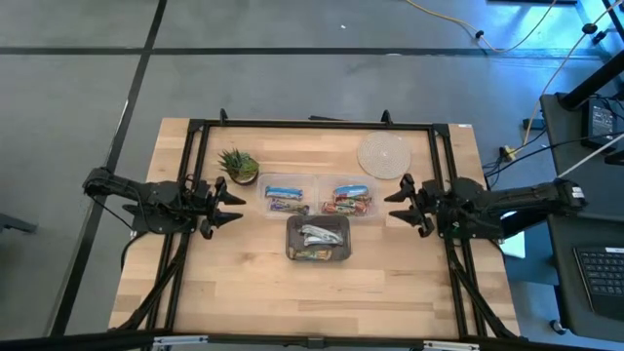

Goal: Pick and place Granola Bars by type
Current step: Return to Home Position

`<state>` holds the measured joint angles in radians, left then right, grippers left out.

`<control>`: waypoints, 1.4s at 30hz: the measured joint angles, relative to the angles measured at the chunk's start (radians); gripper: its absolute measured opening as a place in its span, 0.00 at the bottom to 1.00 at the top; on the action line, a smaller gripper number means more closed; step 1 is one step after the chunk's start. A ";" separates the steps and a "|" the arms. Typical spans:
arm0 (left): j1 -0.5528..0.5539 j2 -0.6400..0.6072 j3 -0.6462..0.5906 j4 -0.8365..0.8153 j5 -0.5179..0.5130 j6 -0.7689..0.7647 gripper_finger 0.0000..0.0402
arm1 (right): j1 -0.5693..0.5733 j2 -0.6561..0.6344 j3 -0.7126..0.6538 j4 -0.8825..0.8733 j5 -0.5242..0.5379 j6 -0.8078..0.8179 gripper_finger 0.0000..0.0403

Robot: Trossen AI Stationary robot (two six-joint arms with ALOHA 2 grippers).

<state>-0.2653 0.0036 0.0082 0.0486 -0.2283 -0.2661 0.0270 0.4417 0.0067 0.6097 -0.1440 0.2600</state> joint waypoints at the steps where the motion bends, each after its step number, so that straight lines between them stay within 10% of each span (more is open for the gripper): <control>1: 0.000 0.000 0.000 0.000 0.000 0.000 0.48 | -0.007 -0.021 0.000 -0.016 0.010 -0.002 0.52; 7: 0.000 0.000 0.000 0.000 0.002 -0.008 0.49 | -0.004 -0.148 0.000 -0.172 0.199 0.008 0.52; 23: 0.000 0.001 0.000 0.000 0.005 -0.008 0.48 | 0.009 -0.436 0.000 -0.397 0.196 -0.039 0.52; 42: 0.000 0.001 0.000 0.000 0.003 -0.008 0.48 | 0.009 -0.414 0.000 -0.577 0.214 -0.033 0.52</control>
<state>-0.2653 0.0044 0.0082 0.0486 -0.2256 -0.2745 0.0360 0.0273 0.0067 0.0329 0.0700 0.2274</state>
